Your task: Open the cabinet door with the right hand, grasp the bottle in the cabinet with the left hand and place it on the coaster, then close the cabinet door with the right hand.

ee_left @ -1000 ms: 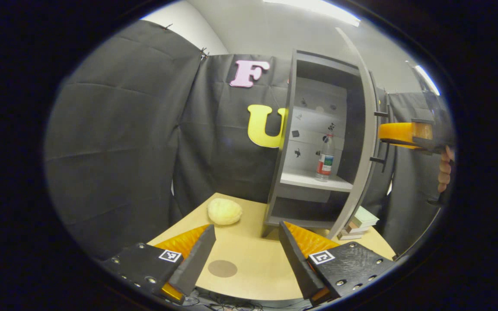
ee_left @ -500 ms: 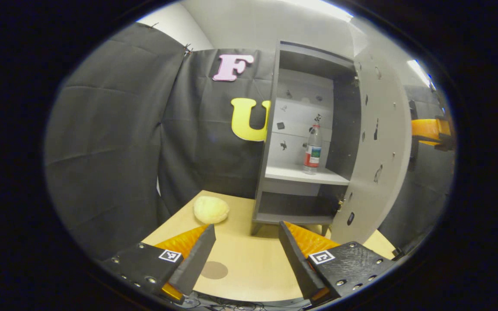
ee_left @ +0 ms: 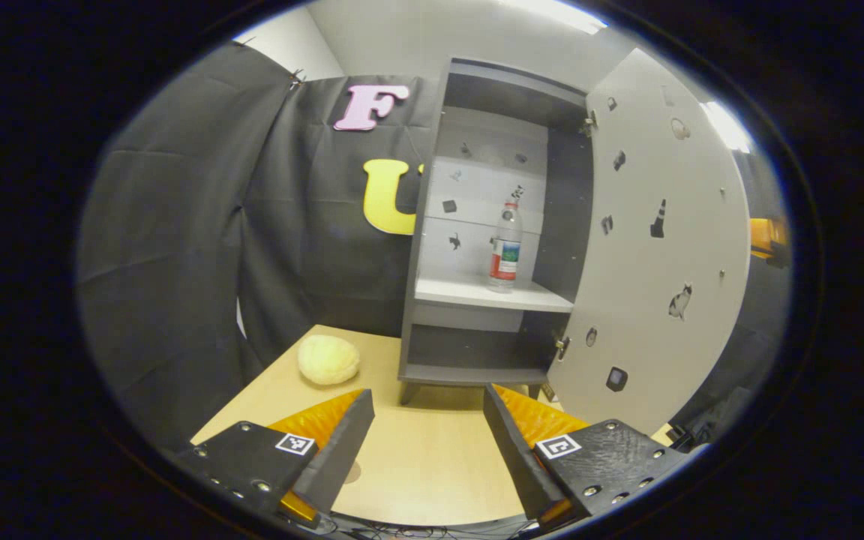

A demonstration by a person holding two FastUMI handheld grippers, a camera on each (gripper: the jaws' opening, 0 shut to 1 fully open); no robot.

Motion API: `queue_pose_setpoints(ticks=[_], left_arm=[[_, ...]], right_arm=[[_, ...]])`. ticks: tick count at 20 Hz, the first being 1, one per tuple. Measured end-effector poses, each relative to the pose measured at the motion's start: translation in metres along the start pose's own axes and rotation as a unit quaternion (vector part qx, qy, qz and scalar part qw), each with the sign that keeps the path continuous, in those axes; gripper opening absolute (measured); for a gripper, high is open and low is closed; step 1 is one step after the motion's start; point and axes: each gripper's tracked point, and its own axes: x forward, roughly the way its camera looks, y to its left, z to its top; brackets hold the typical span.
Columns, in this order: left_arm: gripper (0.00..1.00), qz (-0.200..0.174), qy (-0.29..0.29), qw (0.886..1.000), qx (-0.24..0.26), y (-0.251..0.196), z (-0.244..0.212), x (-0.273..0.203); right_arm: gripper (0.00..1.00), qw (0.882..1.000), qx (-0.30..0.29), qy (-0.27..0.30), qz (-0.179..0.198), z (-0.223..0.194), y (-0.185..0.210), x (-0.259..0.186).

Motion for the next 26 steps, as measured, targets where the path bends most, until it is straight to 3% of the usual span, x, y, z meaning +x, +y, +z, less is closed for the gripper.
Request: queue_pose_setpoints(ticks=[4, 7, 8, 11, 14, 18, 21, 22, 23, 26], left_arm=[[0.91, -0.023, 0.001, 1.0, 0.006, -0.02, 0.0, 0.009], [0.91, -0.035, 0.001, 0.999, 0.005, -0.028, 0.003, 0.015], [0.91, -0.037, 0.001, 0.999, 0.005, -0.03, 0.003, 0.016], [0.92, -0.042, -0.004, 0.999, 0.011, -0.033, 0.012, 0.02], [0.91, -0.049, -0.016, 0.998, 0.021, -0.032, 0.025, 0.024], [0.91, -0.044, -0.038, 0.997, 0.048, -0.027, 0.052, 0.035], [0.91, -0.053, -0.062, 0.994, 0.073, -0.034, 0.079, 0.045], [0.86, -0.059, -0.067, 0.993, 0.081, -0.038, 0.085, 0.049], [0.91, -0.062, -0.069, 0.992, 0.086, -0.043, 0.09, 0.054], [0.91, -0.074, -0.077, 0.991, 0.085, -0.062, 0.102, 0.072]], right_arm=[[0.06, 0.998, 0.037, -0.015, -0.041, 0.003, -0.019, -0.002], [0.07, 0.998, 0.062, -0.021, -0.019, 0.005, -0.007, 0.005], [0.03, 0.998, 0.06, -0.024, -0.018, 0.006, -0.007, 0.005], [0.07, 0.998, 0.052, -0.023, -0.031, 0.005, -0.018, 0.001], [0.03, 0.997, 0.075, -0.015, -0.016, 0.001, -0.006, -0.002], [0.08, 0.999, 0.044, 0.001, -0.023, -0.001, -0.011, -0.015], [0.09, 0.996, 0.042, -0.012, -0.074, 0.002, -0.035, -0.028], [0.08, 0.994, 0.049, -0.015, -0.092, 0.004, -0.043, -0.033], [0.14, 0.993, 0.059, -0.017, -0.104, 0.003, -0.048, -0.032], [0.31, 0.984, 0.068, 0.011, -0.162, -0.008, -0.072, -0.041]])
